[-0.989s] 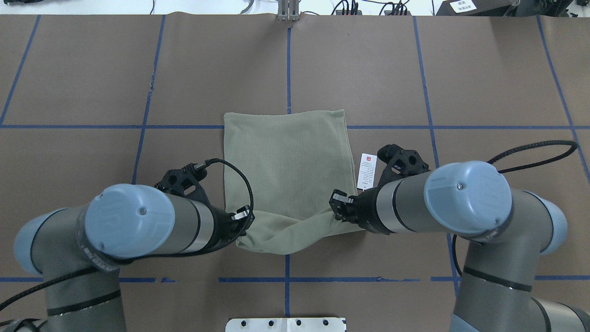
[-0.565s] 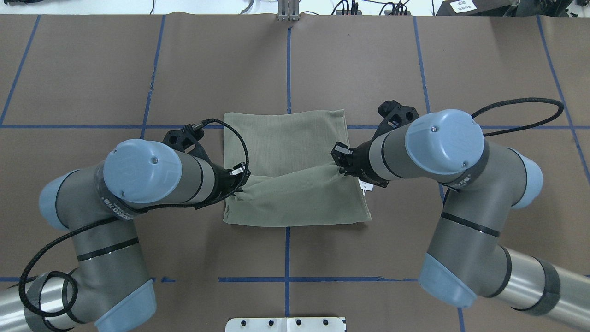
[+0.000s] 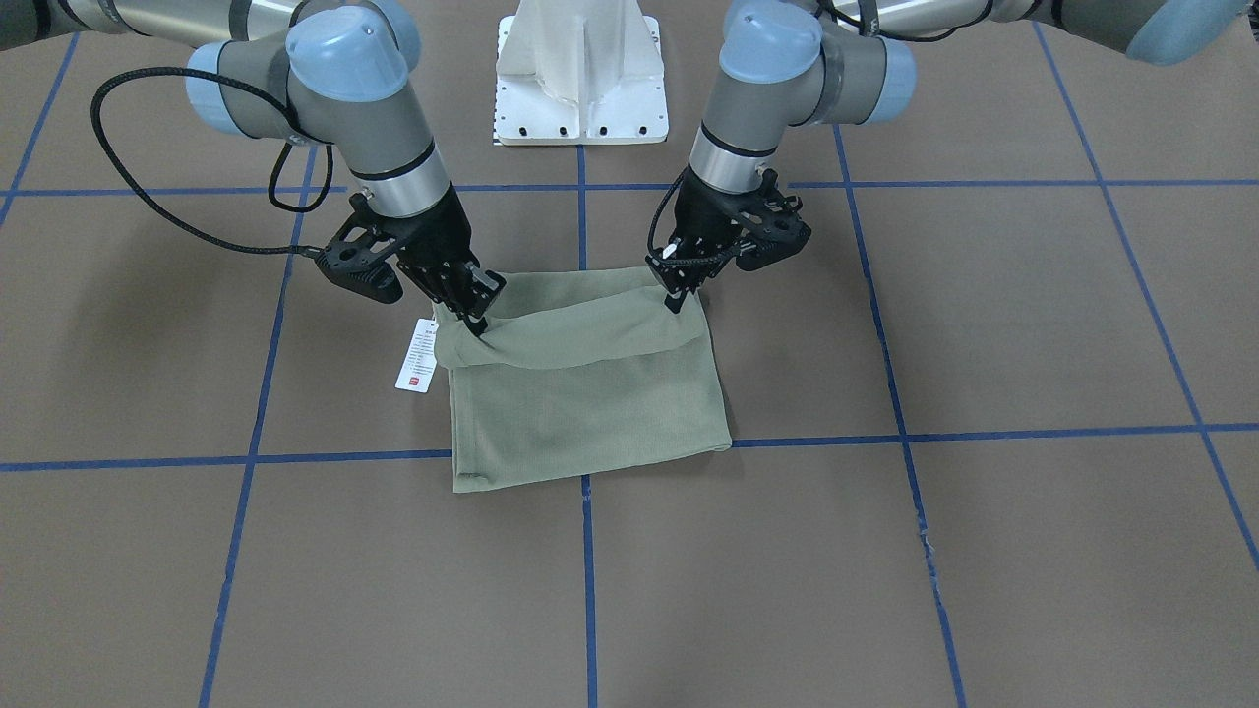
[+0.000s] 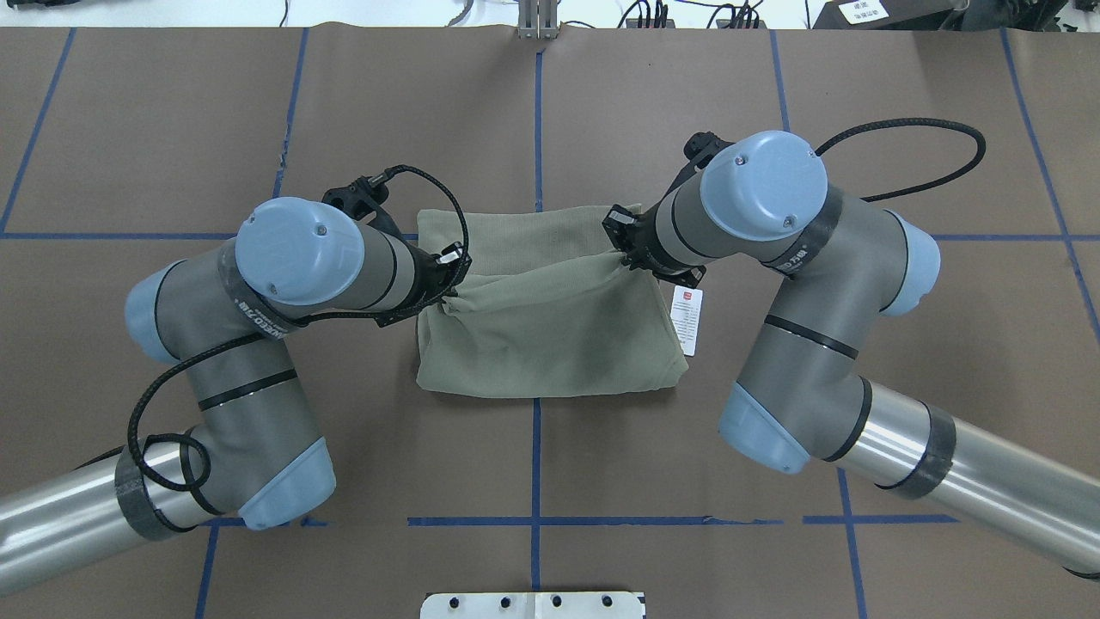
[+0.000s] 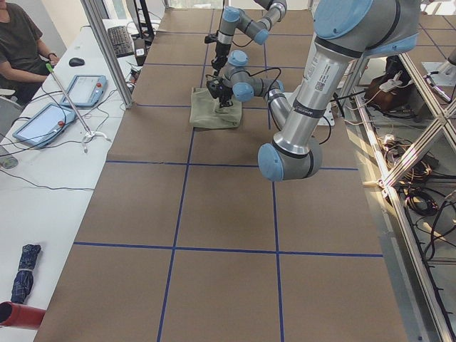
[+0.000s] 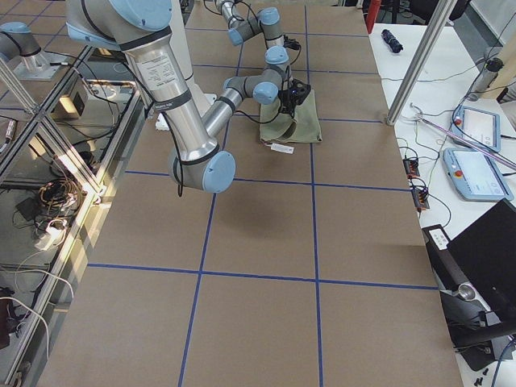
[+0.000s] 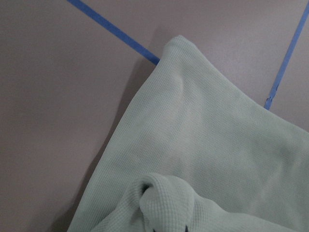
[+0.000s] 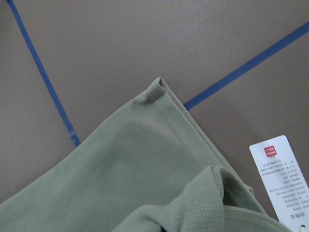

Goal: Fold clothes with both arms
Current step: 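Lay the folded edge onto the far half with both grippers and release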

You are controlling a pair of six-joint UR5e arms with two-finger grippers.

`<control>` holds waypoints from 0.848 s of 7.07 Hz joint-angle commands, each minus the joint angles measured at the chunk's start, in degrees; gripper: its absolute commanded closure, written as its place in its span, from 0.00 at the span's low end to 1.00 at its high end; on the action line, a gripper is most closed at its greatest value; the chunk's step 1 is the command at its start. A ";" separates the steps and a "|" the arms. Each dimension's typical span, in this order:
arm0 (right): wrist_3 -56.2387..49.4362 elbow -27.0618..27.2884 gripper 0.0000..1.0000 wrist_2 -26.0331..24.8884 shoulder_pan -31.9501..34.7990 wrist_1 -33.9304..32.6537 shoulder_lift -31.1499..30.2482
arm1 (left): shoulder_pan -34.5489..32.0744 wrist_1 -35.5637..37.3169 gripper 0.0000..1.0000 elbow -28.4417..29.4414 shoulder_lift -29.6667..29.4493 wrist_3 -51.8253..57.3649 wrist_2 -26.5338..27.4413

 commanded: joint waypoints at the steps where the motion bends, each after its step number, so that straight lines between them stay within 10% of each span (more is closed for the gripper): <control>1: 0.18 -7.58 1.00 0.89 1.42 5.43 2.57 | -2.68 -2.59 0.16 7.39 -2.76 1.90 0.00; 2: 0.01 -11.53 0.01 0.90 1.95 5.53 5.02 | -4.43 -2.68 0.00 10.73 -5.30 5.66 0.00; 4: -0.08 -13.14 0.00 2.37 3.35 5.53 6.71 | -9.00 -4.00 0.00 12.17 -6.11 11.29 -0.52; 6: -0.78 -11.84 0.00 14.48 8.45 5.44 6.71 | -12.69 -4.18 0.00 12.44 -4.19 18.31 -6.19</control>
